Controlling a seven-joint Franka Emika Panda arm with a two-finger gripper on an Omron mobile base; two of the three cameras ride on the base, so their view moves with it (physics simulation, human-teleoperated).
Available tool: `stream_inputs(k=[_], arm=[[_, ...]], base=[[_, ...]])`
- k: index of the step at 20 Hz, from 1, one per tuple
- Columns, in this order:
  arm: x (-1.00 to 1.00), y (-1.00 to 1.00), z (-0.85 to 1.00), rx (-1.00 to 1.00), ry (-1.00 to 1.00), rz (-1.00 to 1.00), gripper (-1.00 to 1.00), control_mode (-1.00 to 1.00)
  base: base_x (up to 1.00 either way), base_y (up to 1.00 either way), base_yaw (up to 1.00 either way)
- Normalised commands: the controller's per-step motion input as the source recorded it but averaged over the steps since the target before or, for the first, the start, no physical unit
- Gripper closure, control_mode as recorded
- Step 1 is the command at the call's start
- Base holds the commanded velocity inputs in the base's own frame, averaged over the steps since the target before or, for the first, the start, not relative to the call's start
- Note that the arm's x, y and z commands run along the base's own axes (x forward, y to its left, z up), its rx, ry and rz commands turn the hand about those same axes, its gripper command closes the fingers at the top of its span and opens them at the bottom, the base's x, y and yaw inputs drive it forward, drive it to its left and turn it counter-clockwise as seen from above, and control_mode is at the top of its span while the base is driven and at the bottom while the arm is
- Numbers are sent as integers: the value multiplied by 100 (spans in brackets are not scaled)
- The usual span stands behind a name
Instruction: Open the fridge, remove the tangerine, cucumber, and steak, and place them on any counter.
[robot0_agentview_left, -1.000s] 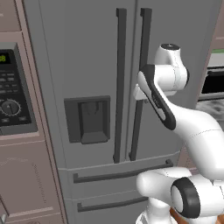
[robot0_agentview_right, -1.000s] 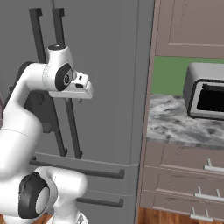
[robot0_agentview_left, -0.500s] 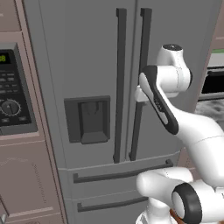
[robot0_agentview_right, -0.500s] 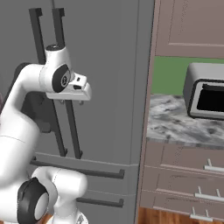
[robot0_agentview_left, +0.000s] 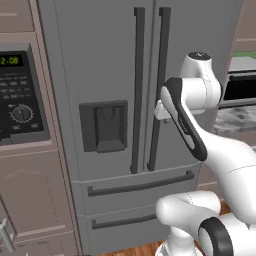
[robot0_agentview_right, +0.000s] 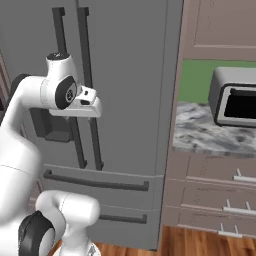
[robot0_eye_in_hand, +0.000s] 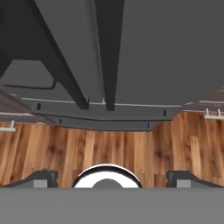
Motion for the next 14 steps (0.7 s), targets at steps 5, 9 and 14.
stream_inputs(k=[5,9,14], arm=[[0,0,0,0,0,0,-100,100],[0,0,0,0,0,0,-100,100],[0,4,0,0,-3,-4,-100,-100]], base=[[-17,34,-15],[0,33,-17],[0,12,-6]])
